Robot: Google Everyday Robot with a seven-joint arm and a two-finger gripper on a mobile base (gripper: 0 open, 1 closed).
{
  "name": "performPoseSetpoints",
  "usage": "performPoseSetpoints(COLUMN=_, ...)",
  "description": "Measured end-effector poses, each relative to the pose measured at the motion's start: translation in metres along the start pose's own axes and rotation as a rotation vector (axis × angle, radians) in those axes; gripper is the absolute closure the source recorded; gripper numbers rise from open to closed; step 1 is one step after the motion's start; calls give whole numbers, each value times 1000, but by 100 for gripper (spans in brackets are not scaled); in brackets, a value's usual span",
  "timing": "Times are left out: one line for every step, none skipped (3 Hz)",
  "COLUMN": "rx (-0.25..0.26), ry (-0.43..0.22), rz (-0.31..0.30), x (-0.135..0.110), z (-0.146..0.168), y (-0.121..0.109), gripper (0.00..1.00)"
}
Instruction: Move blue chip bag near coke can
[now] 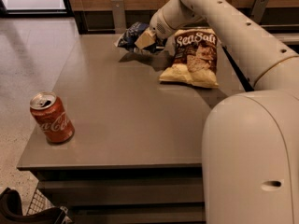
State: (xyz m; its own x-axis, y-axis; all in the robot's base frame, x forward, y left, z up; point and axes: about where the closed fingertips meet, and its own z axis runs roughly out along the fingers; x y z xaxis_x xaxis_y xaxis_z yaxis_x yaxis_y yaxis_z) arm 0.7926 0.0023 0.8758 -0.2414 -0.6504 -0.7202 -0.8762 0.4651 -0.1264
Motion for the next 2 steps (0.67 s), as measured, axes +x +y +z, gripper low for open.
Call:
performPoseSetpoints(rx=47, ry=-12, rz=-38, x=-17, z=-48, y=16, gripper=100)
performPoseSetpoints(rx=62, ry=-18, rz=-60, x=-21, z=-78, y=37, gripper=100)
